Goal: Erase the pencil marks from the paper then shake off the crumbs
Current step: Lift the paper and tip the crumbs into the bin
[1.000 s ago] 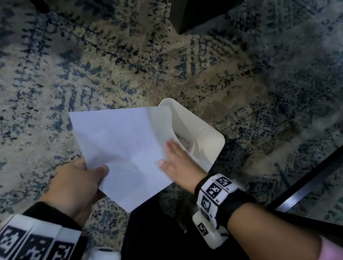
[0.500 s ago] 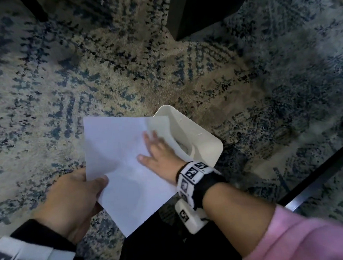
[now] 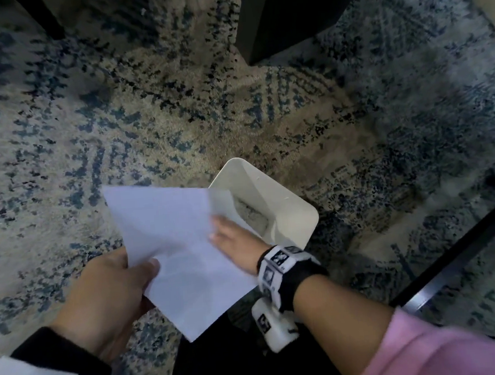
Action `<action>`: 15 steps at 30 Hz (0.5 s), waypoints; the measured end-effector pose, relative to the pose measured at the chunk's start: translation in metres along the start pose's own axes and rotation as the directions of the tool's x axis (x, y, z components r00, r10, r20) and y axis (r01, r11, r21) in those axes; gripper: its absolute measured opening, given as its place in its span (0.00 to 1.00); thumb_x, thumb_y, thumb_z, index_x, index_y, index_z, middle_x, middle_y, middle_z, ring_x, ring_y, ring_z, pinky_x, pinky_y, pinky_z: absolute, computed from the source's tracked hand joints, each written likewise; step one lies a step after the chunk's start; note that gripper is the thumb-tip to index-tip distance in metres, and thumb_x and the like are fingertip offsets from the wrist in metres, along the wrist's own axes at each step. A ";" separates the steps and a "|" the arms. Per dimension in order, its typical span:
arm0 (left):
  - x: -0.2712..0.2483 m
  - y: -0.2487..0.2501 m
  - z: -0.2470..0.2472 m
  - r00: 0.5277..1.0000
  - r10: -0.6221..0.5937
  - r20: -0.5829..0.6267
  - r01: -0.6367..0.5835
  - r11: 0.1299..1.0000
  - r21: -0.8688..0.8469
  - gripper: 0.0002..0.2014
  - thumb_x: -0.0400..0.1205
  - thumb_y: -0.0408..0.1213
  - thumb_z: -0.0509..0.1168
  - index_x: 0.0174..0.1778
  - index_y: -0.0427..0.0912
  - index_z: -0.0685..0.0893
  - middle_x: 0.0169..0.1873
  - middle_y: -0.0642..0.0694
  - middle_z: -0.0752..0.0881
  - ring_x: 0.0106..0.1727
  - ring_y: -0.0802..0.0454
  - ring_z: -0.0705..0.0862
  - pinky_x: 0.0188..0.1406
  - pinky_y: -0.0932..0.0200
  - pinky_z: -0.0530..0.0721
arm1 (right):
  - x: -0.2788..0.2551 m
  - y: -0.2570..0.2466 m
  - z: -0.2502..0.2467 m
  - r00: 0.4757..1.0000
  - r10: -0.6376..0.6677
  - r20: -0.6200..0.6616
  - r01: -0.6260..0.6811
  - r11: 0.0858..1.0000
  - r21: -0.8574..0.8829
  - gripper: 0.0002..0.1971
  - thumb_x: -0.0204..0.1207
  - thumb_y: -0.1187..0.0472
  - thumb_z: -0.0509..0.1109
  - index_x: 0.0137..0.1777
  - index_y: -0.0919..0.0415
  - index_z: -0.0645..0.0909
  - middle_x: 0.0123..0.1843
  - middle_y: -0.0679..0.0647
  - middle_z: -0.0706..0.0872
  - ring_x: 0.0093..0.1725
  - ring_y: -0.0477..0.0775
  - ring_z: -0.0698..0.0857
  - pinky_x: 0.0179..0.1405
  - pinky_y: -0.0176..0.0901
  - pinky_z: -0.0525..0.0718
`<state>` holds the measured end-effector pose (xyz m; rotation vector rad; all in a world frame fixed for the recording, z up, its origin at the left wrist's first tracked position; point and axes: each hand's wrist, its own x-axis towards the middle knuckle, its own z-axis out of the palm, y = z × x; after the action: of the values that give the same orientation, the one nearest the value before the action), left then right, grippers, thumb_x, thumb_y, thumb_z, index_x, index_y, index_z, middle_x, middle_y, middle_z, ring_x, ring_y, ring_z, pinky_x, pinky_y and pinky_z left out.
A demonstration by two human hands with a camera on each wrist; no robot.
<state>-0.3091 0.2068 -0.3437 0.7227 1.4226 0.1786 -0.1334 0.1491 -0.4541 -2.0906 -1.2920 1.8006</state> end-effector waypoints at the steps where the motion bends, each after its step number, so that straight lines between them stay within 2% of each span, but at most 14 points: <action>1: -0.001 -0.001 -0.003 1.000 0.008 0.009 -0.008 1.000 0.010 0.13 0.81 0.26 0.57 0.41 0.46 0.85 0.34 0.55 0.92 0.36 0.53 0.90 0.33 0.59 0.81 | 0.006 0.016 -0.008 0.973 0.226 -0.045 -0.225 0.974 0.028 0.28 0.85 0.49 0.53 0.82 0.55 0.54 0.83 0.60 0.58 0.81 0.60 0.60 0.78 0.48 0.58; 2: -0.001 -0.002 -0.007 1.000 0.016 0.006 -0.016 1.000 0.009 0.13 0.81 0.27 0.58 0.40 0.46 0.85 0.36 0.55 0.92 0.38 0.52 0.89 0.33 0.59 0.81 | 0.008 0.027 -0.017 0.903 0.419 -0.098 -0.418 0.908 0.034 0.29 0.84 0.47 0.53 0.81 0.58 0.56 0.81 0.63 0.63 0.78 0.64 0.66 0.75 0.51 0.65; 3: -0.001 -0.004 -0.009 1.000 0.018 0.007 -0.018 1.000 0.004 0.13 0.81 0.26 0.58 0.41 0.46 0.84 0.38 0.54 0.91 0.41 0.51 0.88 0.34 0.59 0.81 | 0.009 0.031 -0.021 0.856 0.494 -0.153 -0.494 0.869 0.037 0.29 0.83 0.46 0.53 0.81 0.58 0.56 0.80 0.64 0.64 0.76 0.65 0.68 0.73 0.53 0.67; 4: -0.001 -0.004 -0.010 1.000 0.015 0.007 -0.015 1.000 -0.001 0.13 0.81 0.26 0.58 0.42 0.46 0.84 0.40 0.53 0.89 0.44 0.50 0.87 0.35 0.59 0.80 | 0.009 0.029 -0.022 0.871 0.449 -0.199 -0.450 0.892 0.040 0.30 0.82 0.46 0.53 0.81 0.57 0.55 0.81 0.63 0.60 0.78 0.65 0.65 0.75 0.54 0.65; 5: 0.000 -0.005 -0.009 1.000 0.012 0.009 -0.012 1.000 0.001 0.12 0.81 0.26 0.57 0.43 0.45 0.84 0.42 0.52 0.88 0.45 0.50 0.86 0.36 0.59 0.80 | 0.009 0.020 -0.022 0.922 0.312 -0.229 -0.307 0.950 0.054 0.31 0.83 0.46 0.54 0.83 0.55 0.51 0.84 0.61 0.54 0.81 0.63 0.58 0.78 0.53 0.60; 6: 0.000 -0.006 -0.008 1.000 0.016 0.011 -0.017 1.000 0.006 0.13 0.81 0.26 0.57 0.43 0.46 0.84 0.43 0.52 0.87 0.46 0.50 0.86 0.36 0.59 0.80 | 0.006 0.010 -0.017 0.966 0.143 -0.214 -0.130 0.989 0.073 0.31 0.83 0.47 0.55 0.83 0.52 0.49 0.85 0.57 0.49 0.83 0.59 0.51 0.81 0.52 0.53; 7: 0.001 -0.007 -0.007 1.000 0.019 0.018 -0.019 1.000 0.008 0.13 0.81 0.26 0.57 0.42 0.47 0.83 0.42 0.53 0.88 0.46 0.50 0.85 0.35 0.59 0.81 | 0.003 0.003 -0.010 0.987 0.011 -0.160 0.005 0.995 0.100 0.31 0.83 0.47 0.55 0.83 0.49 0.48 0.85 0.53 0.45 0.84 0.54 0.47 0.82 0.50 0.49; 8: 0.001 -0.006 -0.006 1.000 0.022 0.021 -0.022 1.000 0.001 0.13 0.81 0.26 0.56 0.41 0.47 0.83 0.40 0.55 0.88 0.44 0.51 0.85 0.32 0.60 0.82 | 0.002 0.002 -0.005 0.996 -0.034 -0.088 0.044 0.993 0.111 0.31 0.84 0.46 0.55 0.83 0.47 0.48 0.85 0.52 0.46 0.84 0.52 0.46 0.83 0.49 0.47; 9: 0.001 -0.006 -0.007 0.999 0.028 0.017 -0.028 1.000 -0.004 0.13 0.81 0.26 0.56 0.40 0.46 0.82 0.36 0.57 0.89 0.43 0.52 0.85 0.30 0.60 0.83 | 0.004 0.009 -0.003 1.000 -0.008 -0.023 0.010 0.996 0.091 0.30 0.84 0.46 0.54 0.83 0.48 0.49 0.85 0.52 0.49 0.84 0.53 0.49 0.82 0.48 0.50; 10: 0.001 -0.007 -0.009 0.999 0.035 0.005 -0.035 0.999 -0.007 0.13 0.81 0.25 0.56 0.39 0.45 0.82 0.32 0.58 0.89 0.41 0.52 0.84 0.28 0.61 0.83 | 0.005 0.018 -0.005 0.994 0.102 0.027 -0.103 0.993 0.048 0.29 0.84 0.45 0.53 0.83 0.50 0.51 0.85 0.55 0.54 0.83 0.56 0.56 0.80 0.48 0.57; 12: 0.000 -0.007 -0.015 0.998 0.058 -0.021 -0.059 0.998 -0.010 0.12 0.80 0.25 0.57 0.37 0.42 0.81 0.22 0.58 0.89 0.39 0.51 0.84 0.22 0.64 0.84 | 0.003 0.032 -0.019 0.915 0.403 0.020 -0.402 0.915 -0.031 0.29 0.84 0.45 0.51 0.82 0.55 0.53 0.82 0.60 0.61 0.78 0.62 0.67 0.73 0.49 0.68; 13: 0.000 -0.007 -0.017 0.998 0.060 -0.031 -0.060 0.998 -0.001 0.12 0.80 0.25 0.57 0.36 0.42 0.81 0.20 0.58 0.88 0.39 0.50 0.84 0.19 0.66 0.84 | 0.000 0.038 -0.024 0.884 0.466 -0.040 -0.467 0.883 -0.042 0.30 0.84 0.46 0.51 0.83 0.56 0.51 0.83 0.60 0.58 0.78 0.63 0.66 0.73 0.50 0.68; 14: 0.003 -0.010 -0.018 0.997 0.061 -0.039 -0.061 0.998 0.002 0.12 0.80 0.25 0.57 0.36 0.42 0.81 0.20 0.58 0.89 0.39 0.50 0.84 0.19 0.66 0.84 | -0.005 0.039 -0.028 0.888 0.444 -0.118 -0.449 0.893 -0.017 0.31 0.84 0.46 0.51 0.83 0.55 0.48 0.85 0.58 0.52 0.81 0.61 0.61 0.76 0.51 0.64; 15: 0.005 -0.012 -0.019 0.998 0.053 -0.041 -0.053 0.999 0.007 0.11 0.81 0.25 0.58 0.39 0.41 0.82 0.22 0.57 0.89 0.40 0.49 0.85 0.22 0.65 0.84 | -0.010 0.035 -0.027 0.921 0.334 -0.200 -0.340 0.940 0.003 0.31 0.84 0.48 0.52 0.83 0.54 0.47 0.85 0.55 0.47 0.83 0.58 0.54 0.80 0.51 0.58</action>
<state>-0.3294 0.2064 -0.3544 0.7655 1.4446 0.2318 -0.0920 0.1322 -0.4583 -2.5648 -0.9635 1.6336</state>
